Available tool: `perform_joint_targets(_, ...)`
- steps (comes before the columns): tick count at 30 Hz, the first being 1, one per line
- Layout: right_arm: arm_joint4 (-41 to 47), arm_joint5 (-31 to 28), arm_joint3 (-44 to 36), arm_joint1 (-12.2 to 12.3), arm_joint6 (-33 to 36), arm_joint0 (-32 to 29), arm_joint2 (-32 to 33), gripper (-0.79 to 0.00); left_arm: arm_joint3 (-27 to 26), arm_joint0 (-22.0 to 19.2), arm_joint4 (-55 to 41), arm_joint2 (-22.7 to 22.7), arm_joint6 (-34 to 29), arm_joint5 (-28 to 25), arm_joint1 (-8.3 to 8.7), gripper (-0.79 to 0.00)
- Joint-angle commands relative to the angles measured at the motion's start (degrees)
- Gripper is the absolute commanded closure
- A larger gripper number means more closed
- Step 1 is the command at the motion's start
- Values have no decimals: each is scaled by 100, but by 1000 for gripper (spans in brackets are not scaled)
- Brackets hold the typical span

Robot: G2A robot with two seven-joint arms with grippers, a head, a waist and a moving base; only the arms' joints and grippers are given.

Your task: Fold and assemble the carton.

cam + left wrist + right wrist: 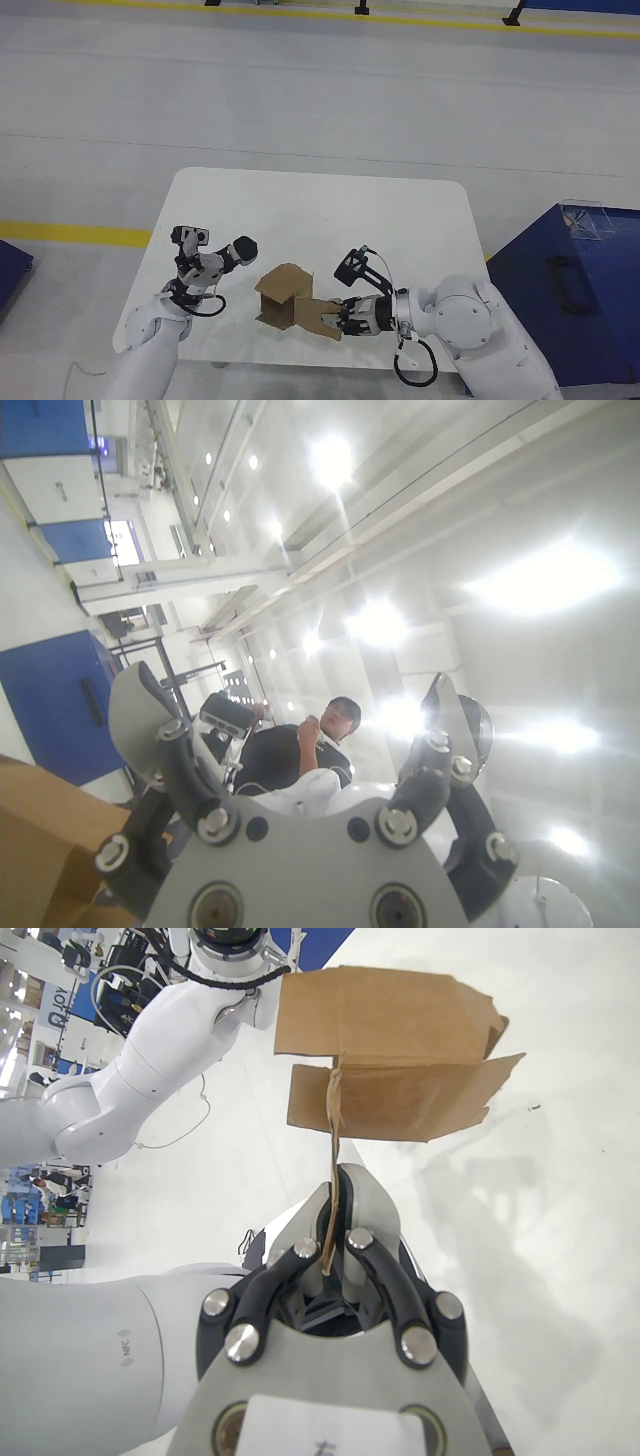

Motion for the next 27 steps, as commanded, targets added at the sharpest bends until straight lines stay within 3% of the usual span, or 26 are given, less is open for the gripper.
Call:
perform_joint_targets(1,-48,-39,-78,19,78,-14,-6,0,-111,28,336,53,-53,174,19,-785)
perform_joint_targets(16,-135,-304,-305,153,233,-195,68,0,194,-273,2093,501,-134,804,90,-785)
perform_joint_targets(27,-105,-318,-304,163,246,-196,62,0,318,-346,2136,561,-195,838,97,-785)
